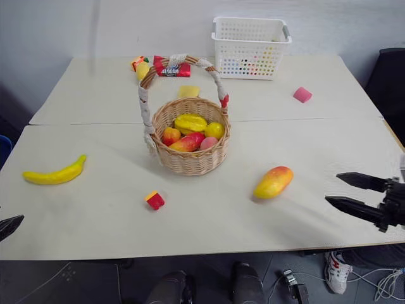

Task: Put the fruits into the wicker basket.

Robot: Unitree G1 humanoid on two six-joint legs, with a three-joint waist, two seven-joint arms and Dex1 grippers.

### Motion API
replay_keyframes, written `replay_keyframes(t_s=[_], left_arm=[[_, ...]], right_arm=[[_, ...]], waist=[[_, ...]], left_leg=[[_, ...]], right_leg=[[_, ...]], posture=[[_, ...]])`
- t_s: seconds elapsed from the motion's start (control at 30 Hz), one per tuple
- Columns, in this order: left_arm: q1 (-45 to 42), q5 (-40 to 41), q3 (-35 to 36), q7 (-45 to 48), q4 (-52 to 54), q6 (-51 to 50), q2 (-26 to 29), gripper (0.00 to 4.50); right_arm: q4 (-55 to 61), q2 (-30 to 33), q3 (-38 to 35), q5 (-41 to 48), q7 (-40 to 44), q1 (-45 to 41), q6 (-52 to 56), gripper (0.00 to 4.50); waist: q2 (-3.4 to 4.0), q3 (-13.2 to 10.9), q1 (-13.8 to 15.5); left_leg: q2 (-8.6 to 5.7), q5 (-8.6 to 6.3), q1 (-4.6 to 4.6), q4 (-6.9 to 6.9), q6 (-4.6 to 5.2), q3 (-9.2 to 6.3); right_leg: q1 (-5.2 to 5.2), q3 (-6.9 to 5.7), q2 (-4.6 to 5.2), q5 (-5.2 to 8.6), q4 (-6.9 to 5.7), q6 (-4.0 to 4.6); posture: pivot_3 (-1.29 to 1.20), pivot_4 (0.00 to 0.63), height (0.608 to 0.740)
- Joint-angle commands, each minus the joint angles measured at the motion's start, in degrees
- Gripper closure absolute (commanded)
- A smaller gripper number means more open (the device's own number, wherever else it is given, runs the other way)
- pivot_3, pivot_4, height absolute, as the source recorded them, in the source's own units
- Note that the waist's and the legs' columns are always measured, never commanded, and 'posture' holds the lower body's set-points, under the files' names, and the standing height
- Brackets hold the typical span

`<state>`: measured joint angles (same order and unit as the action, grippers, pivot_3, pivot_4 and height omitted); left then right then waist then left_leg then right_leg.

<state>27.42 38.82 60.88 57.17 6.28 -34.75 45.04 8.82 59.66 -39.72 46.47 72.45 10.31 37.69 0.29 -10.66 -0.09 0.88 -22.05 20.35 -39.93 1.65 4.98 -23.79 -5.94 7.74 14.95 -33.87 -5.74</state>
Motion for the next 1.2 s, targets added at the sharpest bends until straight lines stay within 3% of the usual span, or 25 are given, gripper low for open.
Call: replay_keyframes(t_s=[0.03, 0.57, 0.8, 0.97, 1.2], left_arm=[[0.6, 0.1, 1.6, 0.1, -0.1, 1.6, 0.8, 0.04], [-4.4, -1.4, -3.0, -0.7, -3.2, 3.3, 3.5, 0.04], [-12.3, -1.0, -10.3, -3.5, -0.9, 2.8, 4.7, 0.04], [-16.9, 3.0, -17.5, -0.1, 6.9, -1.1, 8.3, 0.04], [-30.2, -1.8, -45.4, 11.8, 13.0, 1.6, 15.5, 0.04]], right_arm=[[2.9, -0.8, -2.4, 1.6, -1.5, -0.1, 1.4, 0.0], [7.4, -0.6, -3.8, 0.9, -6.0, 0.0, 4.1, 0.0], [13.1, 1.0, -4.4, 6.6, -9.7, -5.3, 9.0, 0.0], [19.0, 4.5, -3.3, 16.6, -11.6, -10.7, 15.9, 0.0], [29.3, 6.7, 11.9, 26.6, -16.8, -25.6, 15.1, 0.0]], waist=[[-0.01, 0.0, 0.0], [0.01, 0.0, 0.0], [0.03, 0.0, 0.0], [0.04, 0.0, 0.0], [0.15, -0.1, 0.0]], left_leg=[[0.0, -0.01, 0.0, 0.0, 0.0, 0.01], [0.01, -0.03, -0.01, 0.0, 0.0, 0.1], [0.01, -0.01, -0.02, -0.01, -0.01, 0.1], [0.02, -0.01, 0.02, -0.01, -0.02, 0.12], [0.0, 0.04, 0.05, -0.01, 0.02, 0.26]], right_leg=[[0.0, 0.0, 0.0, 0.0, 0.0, 0.0], [-0.05, 0.01, 0.0, 0.0, -0.01, 0.0], [-0.05, 0.0, 0.0, -0.02, -0.07, -0.03], [-0.1, 0.0, 0.0, -0.02, -0.08, -0.03], [-0.16, -0.03, -0.15, -0.03, -0.08, -0.06]], posture=[[0.0, 0.15, 0.74], [0.0, 0.15, 0.74], [0.0, 0.15, 0.74], [0.0, 0.15, 0.74], [0.0, 0.15, 0.74]])
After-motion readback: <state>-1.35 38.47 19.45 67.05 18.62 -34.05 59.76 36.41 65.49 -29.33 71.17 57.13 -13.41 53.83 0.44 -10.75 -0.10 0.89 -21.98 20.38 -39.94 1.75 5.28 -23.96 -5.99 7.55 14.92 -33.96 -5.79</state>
